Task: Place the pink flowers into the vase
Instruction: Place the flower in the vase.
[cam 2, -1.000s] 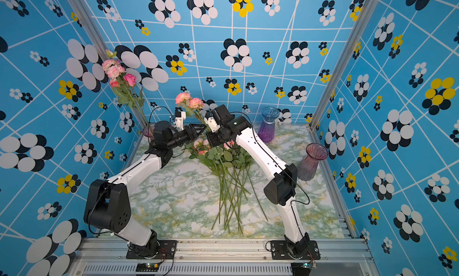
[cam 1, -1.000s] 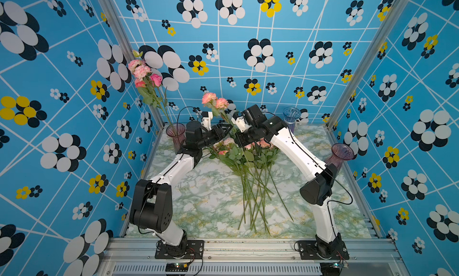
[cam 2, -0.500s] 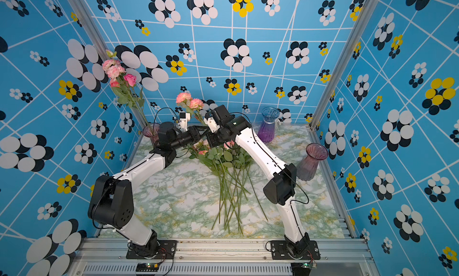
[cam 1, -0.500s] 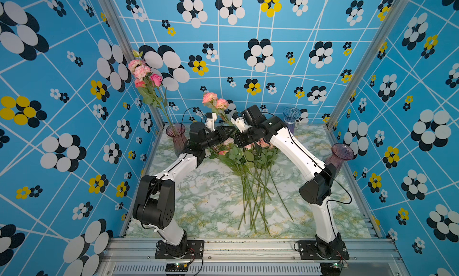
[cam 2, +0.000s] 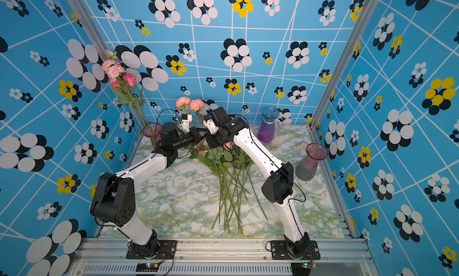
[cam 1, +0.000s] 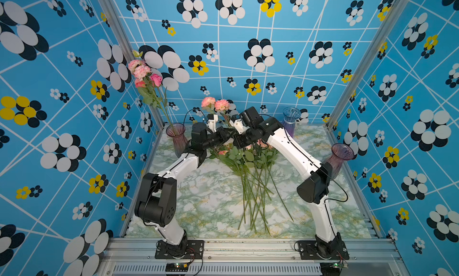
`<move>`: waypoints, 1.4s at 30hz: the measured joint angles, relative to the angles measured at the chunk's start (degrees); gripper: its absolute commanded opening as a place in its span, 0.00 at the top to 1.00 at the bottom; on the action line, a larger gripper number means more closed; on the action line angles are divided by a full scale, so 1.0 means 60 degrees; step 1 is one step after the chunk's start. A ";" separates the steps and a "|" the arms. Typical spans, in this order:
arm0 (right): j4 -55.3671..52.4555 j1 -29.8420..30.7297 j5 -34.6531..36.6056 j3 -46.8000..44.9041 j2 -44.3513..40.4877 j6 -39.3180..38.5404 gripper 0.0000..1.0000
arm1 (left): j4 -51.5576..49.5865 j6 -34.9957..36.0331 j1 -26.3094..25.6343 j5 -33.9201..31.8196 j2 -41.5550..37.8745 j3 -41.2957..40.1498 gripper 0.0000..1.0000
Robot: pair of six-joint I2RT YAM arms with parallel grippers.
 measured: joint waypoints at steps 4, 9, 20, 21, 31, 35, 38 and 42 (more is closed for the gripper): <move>0.0066 -0.0029 0.0011 -0.0106 -0.0062 0.0007 0.74 | -0.0215 0.0237 0.0007 0.0000 -0.0004 0.0011 1.00; 0.0189 -0.0160 0.0149 -0.0747 -0.0586 -0.0007 0.53 | -0.0863 0.0739 0.0204 -0.0080 -0.0036 0.0146 1.00; 0.0594 -0.0430 0.0696 -0.2696 -0.2302 -0.0113 0.01 | -0.3625 0.2758 0.1745 -0.0313 -0.0554 0.2907 1.00; 0.0667 -0.0437 0.0696 -0.2816 -0.2328 -0.0076 0.01 | -0.3963 0.3053 0.1934 -0.0375 -0.0619 0.3410 1.00; 0.0882 -0.0437 0.0528 -0.3111 -0.2324 0.0007 0.01 | -0.5719 0.5752 0.3818 -0.2025 -0.1490 0.7501 1.00; 0.0976 -0.0437 0.0386 -0.3133 -0.2324 0.0036 0.01 | -0.5756 0.6699 0.4331 -0.2991 -0.1668 0.8178 1.00; 0.1024 -0.0437 0.0284 -0.3246 -0.2320 0.0084 0.01 | -0.5723 0.7278 0.4605 -0.3676 -0.1687 0.8375 1.00; 0.1078 -0.0433 0.0109 -0.3377 -0.2299 0.0182 0.01 | -0.5672 0.7865 0.4805 -0.4291 -0.1596 0.8371 1.00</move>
